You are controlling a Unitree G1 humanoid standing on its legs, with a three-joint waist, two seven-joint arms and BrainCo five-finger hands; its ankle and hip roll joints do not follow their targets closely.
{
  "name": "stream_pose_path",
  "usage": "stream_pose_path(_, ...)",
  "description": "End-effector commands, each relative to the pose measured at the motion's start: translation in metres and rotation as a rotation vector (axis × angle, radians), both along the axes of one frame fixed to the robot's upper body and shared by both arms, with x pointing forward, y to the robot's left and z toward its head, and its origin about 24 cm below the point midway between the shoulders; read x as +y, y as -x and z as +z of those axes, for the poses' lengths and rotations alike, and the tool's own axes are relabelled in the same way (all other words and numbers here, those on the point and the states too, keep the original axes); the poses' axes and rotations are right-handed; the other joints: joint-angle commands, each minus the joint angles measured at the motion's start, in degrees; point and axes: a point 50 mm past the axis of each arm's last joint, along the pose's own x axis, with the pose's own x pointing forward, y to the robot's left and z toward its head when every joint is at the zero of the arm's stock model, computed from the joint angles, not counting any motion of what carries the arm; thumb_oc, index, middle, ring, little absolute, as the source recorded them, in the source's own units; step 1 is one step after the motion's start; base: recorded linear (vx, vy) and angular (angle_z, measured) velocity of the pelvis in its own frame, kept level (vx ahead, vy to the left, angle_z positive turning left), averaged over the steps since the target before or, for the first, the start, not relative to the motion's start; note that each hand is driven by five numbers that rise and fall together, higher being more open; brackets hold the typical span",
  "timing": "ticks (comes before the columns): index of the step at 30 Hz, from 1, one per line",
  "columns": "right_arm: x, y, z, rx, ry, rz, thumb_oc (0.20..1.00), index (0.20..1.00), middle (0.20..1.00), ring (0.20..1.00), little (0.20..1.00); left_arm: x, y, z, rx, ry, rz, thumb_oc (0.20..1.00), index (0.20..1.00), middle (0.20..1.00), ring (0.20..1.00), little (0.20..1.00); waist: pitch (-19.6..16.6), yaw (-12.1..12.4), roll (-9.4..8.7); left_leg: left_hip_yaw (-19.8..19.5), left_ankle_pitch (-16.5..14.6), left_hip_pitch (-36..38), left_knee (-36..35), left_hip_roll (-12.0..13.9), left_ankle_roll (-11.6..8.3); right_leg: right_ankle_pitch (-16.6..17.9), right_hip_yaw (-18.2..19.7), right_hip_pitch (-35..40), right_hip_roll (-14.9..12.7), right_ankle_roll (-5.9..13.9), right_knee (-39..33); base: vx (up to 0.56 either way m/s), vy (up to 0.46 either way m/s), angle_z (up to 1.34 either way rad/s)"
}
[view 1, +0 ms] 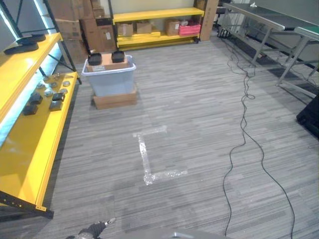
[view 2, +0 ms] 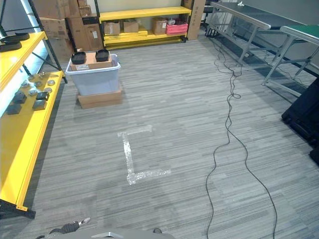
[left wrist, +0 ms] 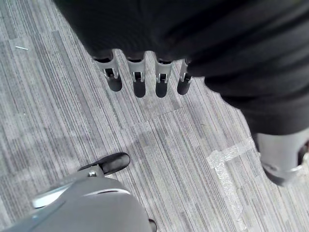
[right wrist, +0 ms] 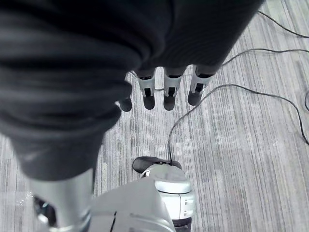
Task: Move parts from the plastic box to the shelf.
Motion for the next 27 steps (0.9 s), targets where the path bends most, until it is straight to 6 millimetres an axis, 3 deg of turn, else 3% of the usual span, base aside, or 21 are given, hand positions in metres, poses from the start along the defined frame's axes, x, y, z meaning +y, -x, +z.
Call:
stream_pose_path(1,-0.007,-0.004,0.002,0.028,0.049,0.080,1.000,1.000,1.000,1.000,1.000,-0.006,-0.010,0.001,-0.023,0.046,0.052,1.000,1.000,1.000,1.000,1.000,-1.4,-0.1,-0.61,-1.6,-8.4,-0.3,5.6,1.5,-1.03,-10.5,1.1,0.1,-3.2,5.51,6.4,0.00,0.000,0.00)
stream_pose_path(8,-0.005,-0.028,0.006,-0.047,0.068,0.144,1.000,1.000,1.000,1.000,1.000,-0.010,-0.017,0.002,-0.038,0.031,-0.025,1.000,1.000,1.000,1.000,1.000,-1.7,0.1,-0.62,-1.4,-8.9,-0.2,5.6,1.6,-1.07,-10.4,0.7,0.7,-3.1,5.62,5.5,0.00,-0.006,0.00)
stream_pose_path(10,0.000,-0.049,0.009,-0.115,0.104,0.217,1.000,1.000,1.000,1.000,1.000,-0.007,-0.035,0.007,-0.113,0.002,-0.013,1.000,1.000,1.000,1.000,1.000,-1.1,0.0,-0.84,-1.3,-9.0,-0.5,6.0,1.5,-1.16,-10.5,0.6,0.4,-3.3,5.68,5.8,0.01,-0.053,-0.01)
stream_pose_path(12,0.001,-0.052,0.010,-0.123,0.105,0.225,1.000,1.000,1.000,1.000,1.000,-0.005,-0.039,0.009,-0.129,-0.005,-0.005,1.000,1.000,1.000,1.000,1.000,-1.0,0.0,-0.96,-1.4,-9.0,-0.7,6.2,1.4,-1.17,-10.6,0.7,0.2,-3.3,5.64,6.2,0.00,-0.025,0.00)
stream_pose_path(17,0.000,-0.034,0.006,-0.075,0.095,0.191,1.000,1.000,1.000,1.000,1.000,-0.003,-0.041,0.010,-0.147,-0.011,0.013,1.000,1.000,1.000,1.000,1.000,-1.4,0.4,-1.52,-1.2,-9.4,-0.1,6.6,1.3,-1.05,-10.8,0.7,0.8,-3.5,5.56,6.3,0.02,0.004,0.01)
stream_pose_path(19,-0.001,-0.019,0.003,-0.069,0.065,0.022,1.000,1.000,1.000,1.000,1.000,-0.001,-0.029,0.007,-0.118,-0.011,0.055,1.000,1.000,1.000,1.000,1.000,-2.0,0.3,-1.69,-1.2,-9.8,0.8,6.9,1.3,-1.00,-10.9,0.9,1.9,-3.6,5.60,6.2,0.10,0.007,0.05)
stream_pose_path(21,-0.001,-0.020,0.003,-0.092,0.053,-0.042,1.000,1.000,1.000,1.000,1.000,0.000,-0.027,0.006,-0.115,-0.012,0.056,1.000,1.000,1.000,1.000,1.000,-2.1,0.1,-1.59,-1.1,-10.0,1.2,6.9,1.3,-0.97,-11.0,0.9,2.2,-3.7,5.65,6.3,0.07,0.013,0.00)
stream_pose_path(23,-0.005,-0.041,0.010,-0.208,0.051,-0.112,1.000,1.000,1.000,1.000,1.000,0.004,-0.043,0.013,-0.186,-0.030,0.063,1.000,1.000,1.000,1.000,1.000,-2.1,-0.2,-1.36,-0.9,-10.3,1.7,7.1,1.3,-0.97,-11.1,1.2,2.5,-3.9,5.80,6.4,0.06,0.040,-0.07)
stream_pose_path(24,-0.012,-0.082,0.026,-0.390,0.064,-0.112,1.000,1.000,1.000,1.000,1.000,0.007,-0.094,0.037,-0.426,-0.005,0.126,1.000,1.000,1.000,1.000,1.000,-1.2,-0.3,-1.06,-1.1,-10.4,1.5,7.9,1.2,-0.97,-11.2,1.4,2.3,-4.0,5.97,7.1,0.01,0.042,-0.09)
stream_pose_path(25,-0.012,-0.082,0.026,-0.390,0.063,-0.112,1.000,1.000,1.000,1.000,1.000,0.007,-0.094,0.037,-0.426,-0.006,0.126,1.000,1.000,1.000,1.000,1.000,-1.3,-0.3,-1.08,-1.1,-10.3,1.3,7.9,1.2,-0.98,-11.1,1.4,2.2,-4.0,5.97,7.0,-0.02,0.040,-0.10)
stream_pose_path(27,-0.013,-0.115,0.044,-0.547,0.069,-0.084,1.000,1.000,1.000,1.000,1.000,0.006,-0.136,0.069,-0.657,0.043,0.170,1.000,1.000,1.000,1.000,1.000,-0.5,-0.1,-0.96,-1.3,-10.3,0.5,8.7,1.0,-0.91,-11.1,1.5,1.5,-4.1,6.12,7.7,-0.04,0.022,-0.01)
